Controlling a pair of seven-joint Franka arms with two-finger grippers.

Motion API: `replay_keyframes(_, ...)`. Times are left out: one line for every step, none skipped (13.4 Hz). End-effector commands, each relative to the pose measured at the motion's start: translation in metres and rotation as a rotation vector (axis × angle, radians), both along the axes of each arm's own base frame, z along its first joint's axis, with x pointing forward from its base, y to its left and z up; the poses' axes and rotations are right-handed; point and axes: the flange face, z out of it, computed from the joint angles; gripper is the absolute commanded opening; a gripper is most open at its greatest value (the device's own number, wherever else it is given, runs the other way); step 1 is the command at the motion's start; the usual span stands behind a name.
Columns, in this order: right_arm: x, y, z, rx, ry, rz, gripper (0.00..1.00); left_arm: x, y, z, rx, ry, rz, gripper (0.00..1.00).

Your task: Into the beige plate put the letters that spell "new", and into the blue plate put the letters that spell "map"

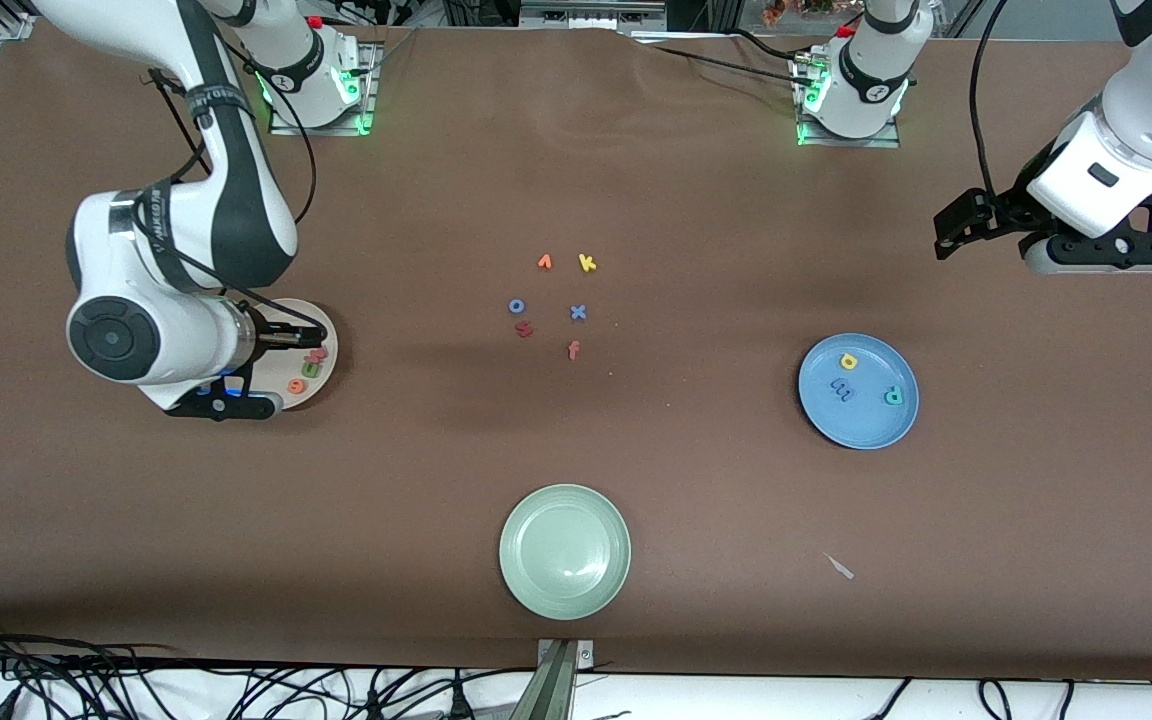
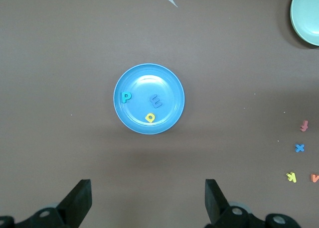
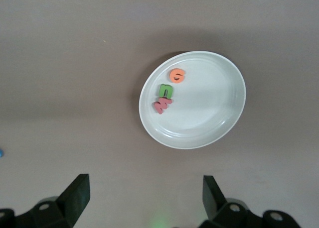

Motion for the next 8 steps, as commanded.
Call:
replay_keyframes(-0.007,-0.007,0.058,0.073,-0.045,0.032,1.00,0.000,-0.002,0.006,-0.016,-0.012,-0.012,1.00)
replay_keyframes(-0.016,-0.006,0.079,0.104,-0.067,0.076,1.00,0.000,-0.002,0.006,-0.016,-0.012,-0.012,1.00)
replay_keyframes(-0.027,-0.018,0.098,0.114,-0.099,0.085,1.00,0.000,-0.002,0.006,-0.016,-0.010,-0.012,1.00)
replay_keyframes(-0.036,-0.033,0.115,0.122,-0.125,0.068,1.00,0.000,-0.001,0.006,-0.017,-0.012,-0.011,1.00)
replay_keyframes(-0.046,-0.041,0.129,0.131,-0.144,0.060,1.00,0.000,-0.002,0.006,-0.016,-0.012,-0.012,1.00)
replay_keyframes(-0.052,-0.047,0.146,0.141,-0.168,0.056,1.00,0.000,-0.001,0.006,-0.015,-0.014,-0.011,1.00)
replay_keyframes(-0.057,-0.057,0.158,0.145,-0.180,0.044,1.00,0.000,0.000,0.006,-0.015,-0.014,-0.011,1.00)
replay_keyframes(-0.062,-0.062,0.172,0.142,-0.201,0.040,1.00,0.000,0.000,0.006,-0.015,-0.014,-0.011,1.00)
